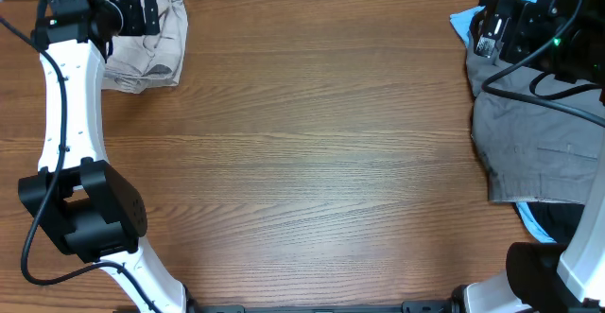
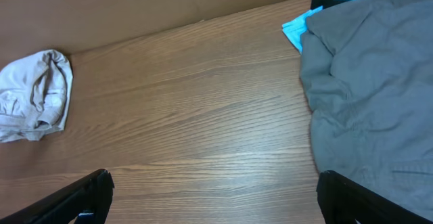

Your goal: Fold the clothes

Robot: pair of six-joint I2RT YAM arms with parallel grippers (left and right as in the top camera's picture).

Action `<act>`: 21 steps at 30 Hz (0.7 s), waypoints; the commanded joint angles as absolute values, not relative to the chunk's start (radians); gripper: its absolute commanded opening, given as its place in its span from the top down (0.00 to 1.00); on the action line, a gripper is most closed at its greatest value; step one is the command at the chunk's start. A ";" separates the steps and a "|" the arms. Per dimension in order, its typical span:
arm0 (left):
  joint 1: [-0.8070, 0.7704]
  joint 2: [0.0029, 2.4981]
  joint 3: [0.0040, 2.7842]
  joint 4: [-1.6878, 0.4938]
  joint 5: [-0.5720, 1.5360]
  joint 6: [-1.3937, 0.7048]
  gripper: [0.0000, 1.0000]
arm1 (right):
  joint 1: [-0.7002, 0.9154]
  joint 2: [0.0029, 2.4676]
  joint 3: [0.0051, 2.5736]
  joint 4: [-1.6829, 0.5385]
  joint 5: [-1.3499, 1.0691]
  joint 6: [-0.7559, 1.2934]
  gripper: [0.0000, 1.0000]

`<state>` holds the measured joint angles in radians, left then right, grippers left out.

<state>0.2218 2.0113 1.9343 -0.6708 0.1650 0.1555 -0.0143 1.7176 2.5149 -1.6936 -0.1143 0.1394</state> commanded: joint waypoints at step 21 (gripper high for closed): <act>0.214 2.024 1.935 -0.684 0.177 0.141 0.00 | 0.025 1.097 1.579 -0.966 -0.080 0.044 0.00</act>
